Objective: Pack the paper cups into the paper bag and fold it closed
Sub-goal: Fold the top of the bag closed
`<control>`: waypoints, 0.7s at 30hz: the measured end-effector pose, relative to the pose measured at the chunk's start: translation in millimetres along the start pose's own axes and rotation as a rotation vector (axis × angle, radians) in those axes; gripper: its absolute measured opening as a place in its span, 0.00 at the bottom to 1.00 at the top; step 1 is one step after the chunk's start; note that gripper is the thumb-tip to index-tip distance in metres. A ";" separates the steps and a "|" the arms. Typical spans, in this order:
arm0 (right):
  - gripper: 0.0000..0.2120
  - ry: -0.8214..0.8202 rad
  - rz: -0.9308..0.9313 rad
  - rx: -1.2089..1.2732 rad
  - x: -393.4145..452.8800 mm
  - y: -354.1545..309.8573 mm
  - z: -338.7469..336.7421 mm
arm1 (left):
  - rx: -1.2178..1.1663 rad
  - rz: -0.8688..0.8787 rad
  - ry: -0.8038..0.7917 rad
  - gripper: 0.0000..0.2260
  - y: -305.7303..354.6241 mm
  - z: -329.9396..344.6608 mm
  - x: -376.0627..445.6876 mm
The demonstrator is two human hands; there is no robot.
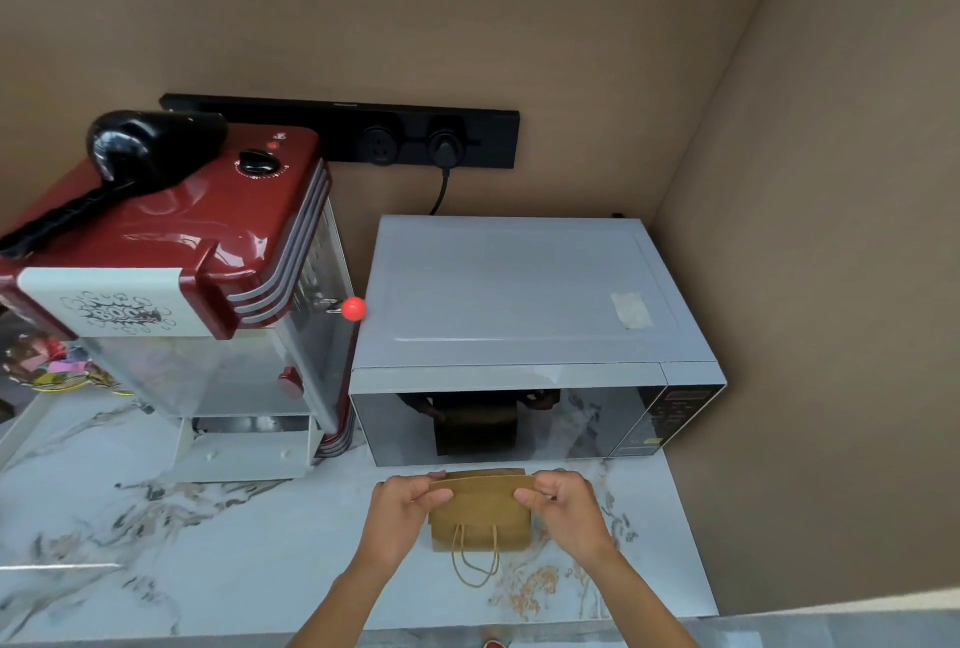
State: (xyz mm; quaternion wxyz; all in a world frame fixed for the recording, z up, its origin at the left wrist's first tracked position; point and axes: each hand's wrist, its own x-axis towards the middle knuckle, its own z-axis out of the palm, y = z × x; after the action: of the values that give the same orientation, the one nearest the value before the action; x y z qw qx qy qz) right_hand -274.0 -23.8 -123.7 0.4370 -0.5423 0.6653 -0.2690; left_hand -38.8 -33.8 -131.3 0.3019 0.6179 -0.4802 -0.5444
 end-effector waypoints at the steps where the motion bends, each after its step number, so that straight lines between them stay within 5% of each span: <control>1: 0.30 0.010 -0.008 0.010 -1.1 -4.9 -3.5 | 0.012 0.019 -0.011 0.08 4.6 -3.9 0.0; 14: 0.24 0.048 -0.235 0.105 -19.9 -127.2 -75.6 | 0.093 0.369 -0.047 0.27 144.3 -60.8 -18.8; 21: 0.23 0.178 -0.353 0.088 -35.6 -199.6 -108.1 | 0.096 0.572 -0.106 0.26 223.2 -87.8 -29.7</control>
State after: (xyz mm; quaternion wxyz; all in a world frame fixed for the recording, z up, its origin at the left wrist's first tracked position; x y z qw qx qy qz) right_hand -270.2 -55.6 103.8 0.3458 -0.6051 0.5833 -0.4172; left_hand -11.8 -99.1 99.8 0.3880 0.4417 -0.6752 -0.4454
